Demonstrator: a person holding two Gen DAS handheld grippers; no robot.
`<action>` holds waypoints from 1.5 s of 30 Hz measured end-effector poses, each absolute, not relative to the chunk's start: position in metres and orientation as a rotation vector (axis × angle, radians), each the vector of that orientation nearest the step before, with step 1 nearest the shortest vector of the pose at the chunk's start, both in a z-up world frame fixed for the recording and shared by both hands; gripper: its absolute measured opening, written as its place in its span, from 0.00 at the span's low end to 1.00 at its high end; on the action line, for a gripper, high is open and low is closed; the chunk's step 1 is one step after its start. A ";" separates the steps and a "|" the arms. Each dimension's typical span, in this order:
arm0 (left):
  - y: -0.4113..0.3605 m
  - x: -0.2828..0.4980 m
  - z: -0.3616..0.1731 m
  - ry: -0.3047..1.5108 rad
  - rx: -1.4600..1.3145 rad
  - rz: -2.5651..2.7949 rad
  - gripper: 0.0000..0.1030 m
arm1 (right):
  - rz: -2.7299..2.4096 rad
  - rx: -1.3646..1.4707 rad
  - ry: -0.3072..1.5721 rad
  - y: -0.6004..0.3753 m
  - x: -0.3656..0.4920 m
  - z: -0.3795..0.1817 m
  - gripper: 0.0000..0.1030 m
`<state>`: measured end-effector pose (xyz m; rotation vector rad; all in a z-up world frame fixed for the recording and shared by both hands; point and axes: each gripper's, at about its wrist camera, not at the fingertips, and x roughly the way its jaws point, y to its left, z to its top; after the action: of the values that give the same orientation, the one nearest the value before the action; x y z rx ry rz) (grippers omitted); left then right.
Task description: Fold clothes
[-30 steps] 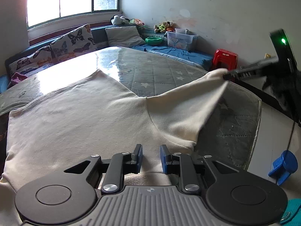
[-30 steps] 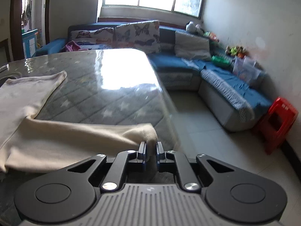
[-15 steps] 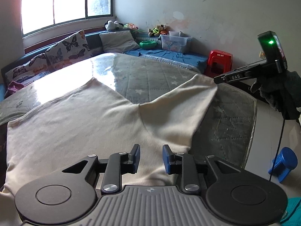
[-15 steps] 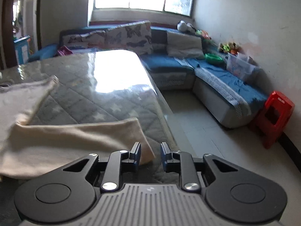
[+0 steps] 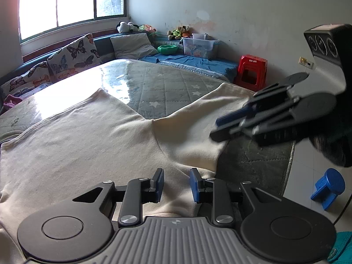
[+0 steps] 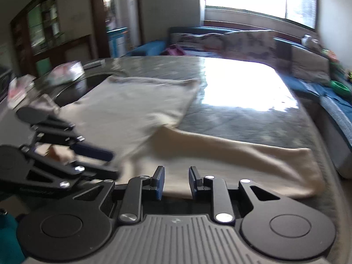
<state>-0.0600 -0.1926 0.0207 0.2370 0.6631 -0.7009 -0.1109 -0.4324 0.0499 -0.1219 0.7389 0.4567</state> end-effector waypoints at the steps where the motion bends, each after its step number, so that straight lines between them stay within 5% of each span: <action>1: -0.192 -0.060 0.021 0.664 0.236 -0.701 0.28 | 0.470 -0.127 0.746 -0.428 -0.111 0.048 0.23; 12: -0.191 -0.058 0.019 0.668 0.233 -0.711 0.28 | 0.340 -0.180 0.755 -0.458 -0.103 0.043 0.24; 15: -0.191 -0.058 0.019 0.670 0.237 -0.716 0.28 | 0.295 -0.149 0.754 -0.476 -0.096 0.040 0.40; 45: -0.191 -0.051 0.029 0.661 0.234 -0.704 0.28 | -0.026 0.096 0.743 -0.570 -0.041 0.032 0.37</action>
<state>-0.0509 -0.1912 0.0291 0.2336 0.6607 -0.7036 -0.0413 -0.5700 0.0317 0.0960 0.7427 -0.0262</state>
